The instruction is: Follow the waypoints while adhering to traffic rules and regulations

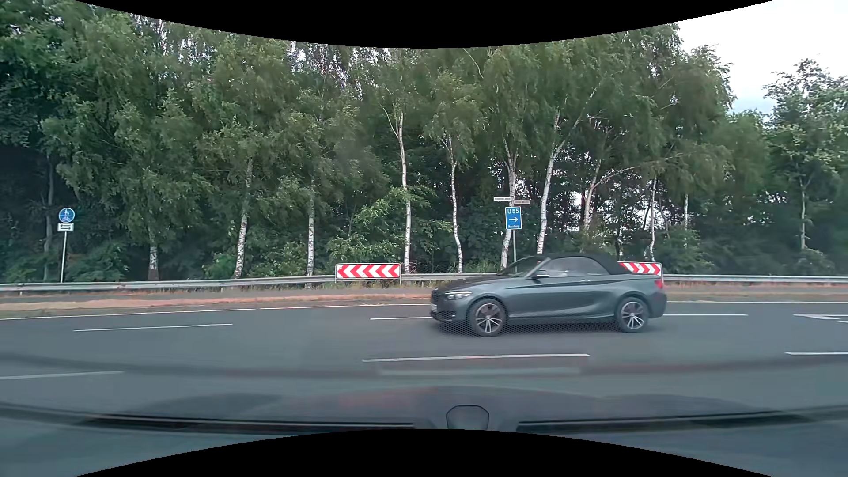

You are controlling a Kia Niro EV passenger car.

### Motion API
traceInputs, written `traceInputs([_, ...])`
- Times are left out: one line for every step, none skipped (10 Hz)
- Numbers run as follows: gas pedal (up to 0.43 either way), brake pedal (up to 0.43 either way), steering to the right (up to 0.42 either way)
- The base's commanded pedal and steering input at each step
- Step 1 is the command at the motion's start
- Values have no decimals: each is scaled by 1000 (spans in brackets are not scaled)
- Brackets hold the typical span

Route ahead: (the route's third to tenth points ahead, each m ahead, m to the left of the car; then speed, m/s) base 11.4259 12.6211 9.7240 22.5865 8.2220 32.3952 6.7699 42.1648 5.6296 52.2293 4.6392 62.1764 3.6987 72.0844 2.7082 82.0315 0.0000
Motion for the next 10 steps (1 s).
traceInputs([0, 256, -286])
traceInputs([0, 256, -286])
traceInputs([0, 256, -286])
traceInputs([0, 256, -286])
traceInputs([0, 256, -286])
traceInputs([0, 256, -286])
traceInputs([0, 256, -286])
traceInputs([0, 256, -286])
traceInputs([0, 256, -286])
traceInputs([0, 256, -286])
